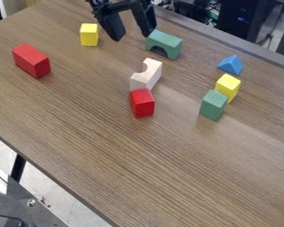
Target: Move the white arch near the green and yellow cubes
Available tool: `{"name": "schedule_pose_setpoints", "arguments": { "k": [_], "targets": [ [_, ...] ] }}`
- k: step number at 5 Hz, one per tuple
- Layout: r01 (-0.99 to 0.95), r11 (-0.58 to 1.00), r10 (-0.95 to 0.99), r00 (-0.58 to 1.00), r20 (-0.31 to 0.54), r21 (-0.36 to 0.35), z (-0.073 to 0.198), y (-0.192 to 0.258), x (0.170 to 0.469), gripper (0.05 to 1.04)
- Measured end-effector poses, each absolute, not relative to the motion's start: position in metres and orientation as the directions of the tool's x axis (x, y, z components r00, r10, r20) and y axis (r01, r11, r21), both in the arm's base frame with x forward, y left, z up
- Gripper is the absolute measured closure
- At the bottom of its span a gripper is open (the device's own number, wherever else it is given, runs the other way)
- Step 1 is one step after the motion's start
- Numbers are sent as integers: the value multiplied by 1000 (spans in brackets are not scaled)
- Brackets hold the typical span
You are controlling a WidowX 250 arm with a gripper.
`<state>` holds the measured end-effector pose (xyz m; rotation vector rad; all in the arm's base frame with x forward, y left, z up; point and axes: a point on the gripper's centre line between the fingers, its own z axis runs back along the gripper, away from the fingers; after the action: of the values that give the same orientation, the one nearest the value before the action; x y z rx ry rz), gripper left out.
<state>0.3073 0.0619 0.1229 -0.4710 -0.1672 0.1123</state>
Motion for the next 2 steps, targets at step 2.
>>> {"name": "schedule_pose_setpoints", "arguments": {
  "k": [2],
  "targets": [
    [-12,945,42,996,84,-328,120,61,310,85]
  ]
}}
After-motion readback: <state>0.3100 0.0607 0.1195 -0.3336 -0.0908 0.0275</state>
